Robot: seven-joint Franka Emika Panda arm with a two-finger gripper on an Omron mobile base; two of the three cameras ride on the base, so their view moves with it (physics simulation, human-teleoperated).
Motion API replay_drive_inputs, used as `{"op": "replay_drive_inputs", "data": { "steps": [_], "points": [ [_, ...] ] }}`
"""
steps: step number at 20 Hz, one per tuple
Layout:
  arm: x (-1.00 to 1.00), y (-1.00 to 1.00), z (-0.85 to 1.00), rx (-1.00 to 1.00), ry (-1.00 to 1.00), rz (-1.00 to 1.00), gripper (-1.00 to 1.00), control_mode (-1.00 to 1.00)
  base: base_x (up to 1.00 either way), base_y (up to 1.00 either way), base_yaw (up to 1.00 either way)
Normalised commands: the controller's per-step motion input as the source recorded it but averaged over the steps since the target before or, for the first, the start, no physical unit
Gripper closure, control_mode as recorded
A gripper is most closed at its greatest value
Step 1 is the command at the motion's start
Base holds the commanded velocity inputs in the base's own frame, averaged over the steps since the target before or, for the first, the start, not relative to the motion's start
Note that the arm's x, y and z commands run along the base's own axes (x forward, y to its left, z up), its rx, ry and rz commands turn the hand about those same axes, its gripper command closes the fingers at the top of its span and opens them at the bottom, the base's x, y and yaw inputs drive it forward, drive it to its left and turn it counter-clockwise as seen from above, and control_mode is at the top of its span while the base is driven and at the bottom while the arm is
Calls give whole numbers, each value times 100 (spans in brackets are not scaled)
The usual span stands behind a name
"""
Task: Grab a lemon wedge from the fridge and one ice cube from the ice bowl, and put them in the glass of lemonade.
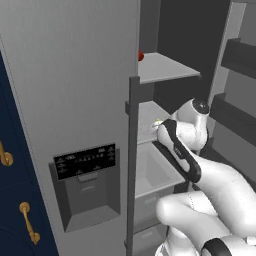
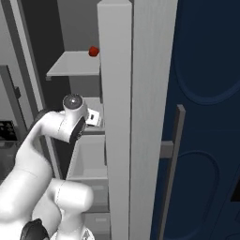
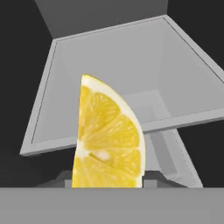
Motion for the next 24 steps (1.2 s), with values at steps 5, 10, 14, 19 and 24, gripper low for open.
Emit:
{"op": "replay_drive_inputs", "data": {
  "steps": [5,10,14,19,24],
  "points": [
    [-93,-11,22,0,0,0,100,-100,0,0,0],
    [-93,-19,43,0,-1,0,100,-100,0,0,0],
    [-69,-1,60,0,0,0,100,-100,0,0,0],
    [-66,0,10,-3,0,0,100,100,-20,0,0],
    [0,0,0,0,0,0,100,100,-100,5,2]
  ]
}}
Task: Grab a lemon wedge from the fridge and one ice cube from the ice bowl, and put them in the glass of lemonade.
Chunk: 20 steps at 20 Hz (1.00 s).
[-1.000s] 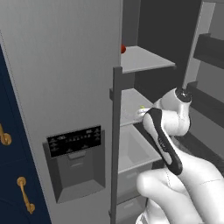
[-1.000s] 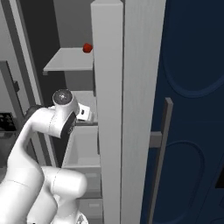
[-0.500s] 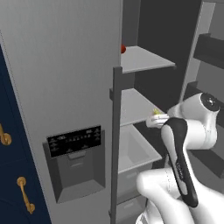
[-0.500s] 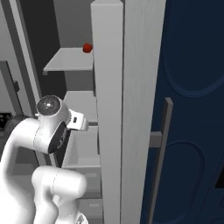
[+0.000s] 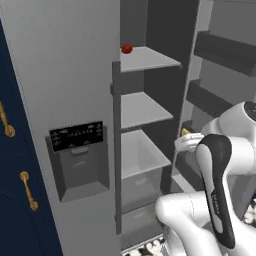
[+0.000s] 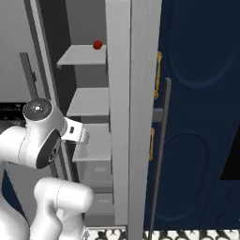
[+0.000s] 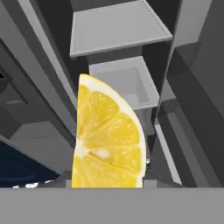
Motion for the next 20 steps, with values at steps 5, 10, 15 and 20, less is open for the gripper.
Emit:
{"op": "replay_drive_inputs", "data": {
  "steps": [5,10,15,20],
  "points": [
    [0,0,0,0,0,0,100,100,-71,56,37],
    [0,0,0,0,0,0,100,100,-13,81,68],
    [0,0,0,0,0,0,100,100,1,62,70],
    [0,0,0,0,0,0,100,100,36,74,60]
  ]
}}
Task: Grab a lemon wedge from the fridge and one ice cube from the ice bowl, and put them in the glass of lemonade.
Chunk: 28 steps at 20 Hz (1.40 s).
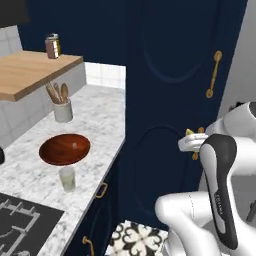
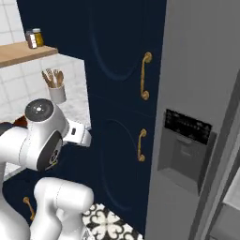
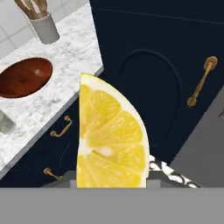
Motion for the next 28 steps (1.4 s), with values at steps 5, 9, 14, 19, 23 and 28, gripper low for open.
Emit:
{"op": "replay_drive_inputs", "data": {
  "steps": [5,9,14,19,23,28],
  "points": [
    [0,0,0,0,0,0,100,100,70,61,57],
    [0,0,0,0,0,0,100,100,76,21,56],
    [0,0,0,0,0,0,100,100,67,-5,61],
    [0,0,0,0,0,0,100,100,19,0,65],
    [0,0,0,0,0,0,100,100,0,1,65],
    [0,0,0,0,0,0,100,100,-25,27,59]
  ]
}}
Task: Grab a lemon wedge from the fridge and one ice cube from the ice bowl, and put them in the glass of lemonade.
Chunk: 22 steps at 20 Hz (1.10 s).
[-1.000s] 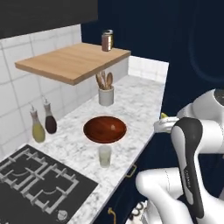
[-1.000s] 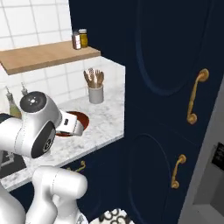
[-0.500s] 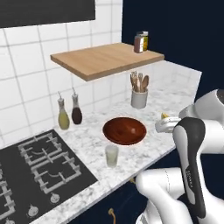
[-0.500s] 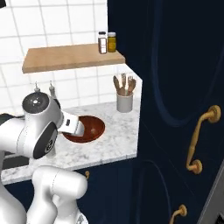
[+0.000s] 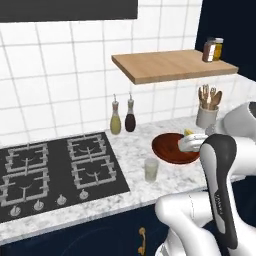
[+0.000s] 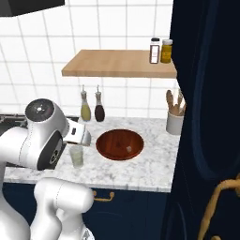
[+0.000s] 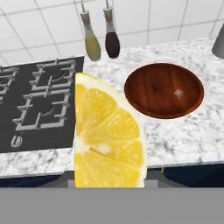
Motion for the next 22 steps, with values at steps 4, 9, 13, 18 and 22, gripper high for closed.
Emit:
{"op": "replay_drive_inputs", "data": {
  "steps": [4,9,13,18,22],
  "points": [
    [0,0,0,0,0,0,100,100,-22,49,52],
    [0,0,0,0,0,0,100,100,7,10,27],
    [8,0,0,0,0,0,100,-100,0,0,0],
    [0,0,0,0,0,0,100,-100,0,0,0],
    [7,-4,-8,-2,-3,17,100,-100,0,0,0]
  ]
}}
